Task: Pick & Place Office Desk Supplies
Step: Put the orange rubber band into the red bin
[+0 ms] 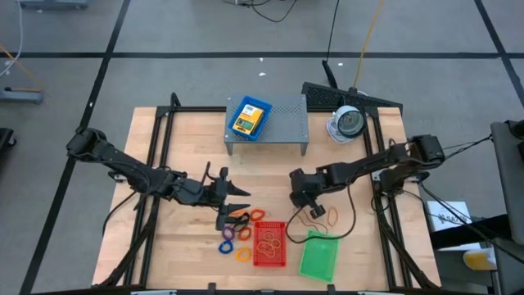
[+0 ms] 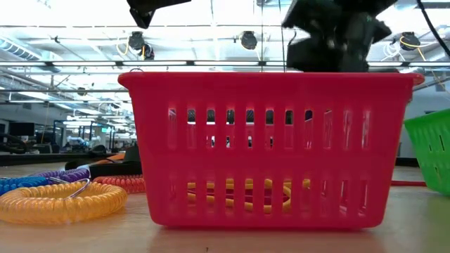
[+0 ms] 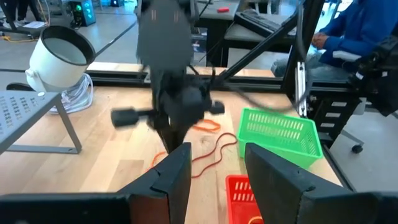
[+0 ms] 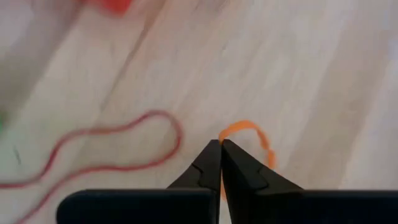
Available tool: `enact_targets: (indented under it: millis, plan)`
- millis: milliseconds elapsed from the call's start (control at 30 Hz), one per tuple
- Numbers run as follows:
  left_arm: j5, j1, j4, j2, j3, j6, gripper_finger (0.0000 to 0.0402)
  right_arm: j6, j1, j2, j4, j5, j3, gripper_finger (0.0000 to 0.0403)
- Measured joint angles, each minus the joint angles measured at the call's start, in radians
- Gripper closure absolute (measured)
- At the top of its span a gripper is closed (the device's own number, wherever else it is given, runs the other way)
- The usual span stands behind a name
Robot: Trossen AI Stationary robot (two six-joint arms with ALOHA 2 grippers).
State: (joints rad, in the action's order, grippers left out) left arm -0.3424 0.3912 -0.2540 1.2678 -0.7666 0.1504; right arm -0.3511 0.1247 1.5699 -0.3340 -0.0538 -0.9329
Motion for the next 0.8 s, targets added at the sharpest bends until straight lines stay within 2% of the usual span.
enact_targets:
  millis: [133, 300, 433, 567, 800]
  plan:
    - [0.0, 0.0, 0.017, 0.0, 0.0, 0.0, 0.0245, 0.062, 0.029, -0.079, 0.038, 0.003, 0.0, 0.0402]
    - [0.0, 0.0, 0.025, 0.0, 0.0, -0.01, 0.0245, 0.132, 0.074, -0.187, 0.193, -0.013, -0.001, 0.0403]
    - [0.0, 0.0, 0.025, 0.0, 0.0, -0.011, 0.0245, 0.204, 0.109, -0.23, 0.397, -0.155, -0.003, 0.0403]
    - [0.0, 0.0, 0.023, 0.0, 0.0, -0.017, 0.0245, 0.265, 0.152, -0.214, 0.569, -0.28, -0.003, 0.0403]
    - [0.0, 0.0, 0.019, 0.0, 0.0, -0.017, 0.0245, 0.296, 0.21, -0.074, 0.686, -0.29, -0.003, 0.0403]
